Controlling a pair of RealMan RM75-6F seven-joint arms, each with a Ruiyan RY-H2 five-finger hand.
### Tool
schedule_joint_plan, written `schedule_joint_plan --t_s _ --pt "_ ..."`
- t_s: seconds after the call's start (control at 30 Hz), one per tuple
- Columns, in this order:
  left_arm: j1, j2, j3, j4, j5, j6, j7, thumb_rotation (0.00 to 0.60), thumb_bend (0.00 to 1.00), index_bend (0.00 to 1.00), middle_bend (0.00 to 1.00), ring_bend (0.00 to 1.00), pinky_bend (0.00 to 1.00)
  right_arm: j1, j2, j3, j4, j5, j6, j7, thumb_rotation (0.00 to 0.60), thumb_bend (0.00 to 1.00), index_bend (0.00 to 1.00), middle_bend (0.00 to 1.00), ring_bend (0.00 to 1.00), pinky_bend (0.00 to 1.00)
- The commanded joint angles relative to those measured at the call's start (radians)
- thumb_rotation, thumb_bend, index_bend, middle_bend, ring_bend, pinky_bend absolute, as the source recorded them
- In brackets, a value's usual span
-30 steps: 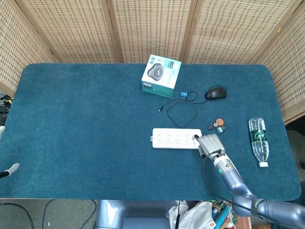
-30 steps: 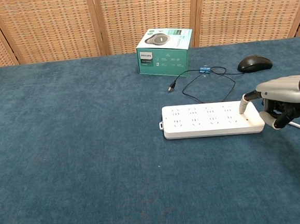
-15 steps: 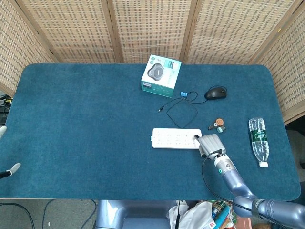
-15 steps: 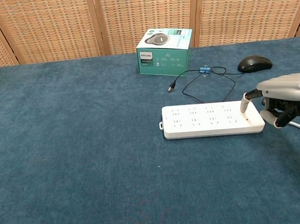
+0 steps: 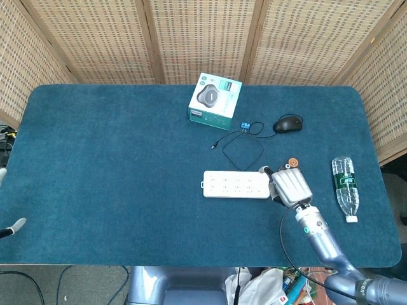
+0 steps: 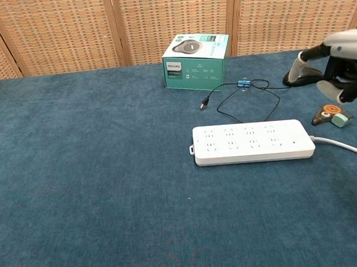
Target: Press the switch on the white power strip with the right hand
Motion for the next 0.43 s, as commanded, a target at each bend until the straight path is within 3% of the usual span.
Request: schedule_joint_plan --t_s 0.03,0.07,0.1,0.13,0.23,0.43 --pt "0.003 0.002 0.003 0.003 0.005 0.002 -0.006 0.600 0.00 0.00 0.00 0.00 0.00 -0.129 0.053 -0.037 0.001 -0.207 0.189 0.177 0.600 0.05 0.21 0.42 0.44 0.56" --pt "0.004 0.003 0.004 0.004 0.008 0.004 -0.009 0.600 0.00 0.00 0.00 0.00 0.00 -0.164 0.060 -0.057 0.019 -0.250 0.232 0.219 0.600 0.01 0.17 0.30 0.30 0.45" --pt "0.009 0.004 0.009 0.005 0.017 0.012 -0.015 0.600 0.00 0.00 0.00 0.00 0.00 -0.245 0.089 -0.112 0.047 -0.288 0.310 0.256 0.600 0.00 0.10 0.15 0.13 0.29" --pt "0.011 0.004 0.011 0.007 0.022 0.015 -0.018 0.600 0.00 0.00 0.00 0.00 0.00 -0.271 0.095 -0.131 0.065 -0.322 0.342 0.278 0.600 0.00 0.05 0.06 0.03 0.16" --pt "0.015 0.003 0.016 0.011 0.034 0.023 -0.022 0.600 0.00 0.00 0.00 0.00 0.00 -0.334 0.093 -0.157 0.111 -0.374 0.413 0.306 0.600 0.00 0.00 0.00 0.00 0.00" --pt "0.019 -0.002 0.025 0.016 0.056 0.030 -0.015 0.600 0.00 0.00 0.00 0.00 0.00 -0.422 0.072 -0.164 0.142 -0.418 0.511 0.284 0.600 0.00 0.00 0.00 0.00 0.00"
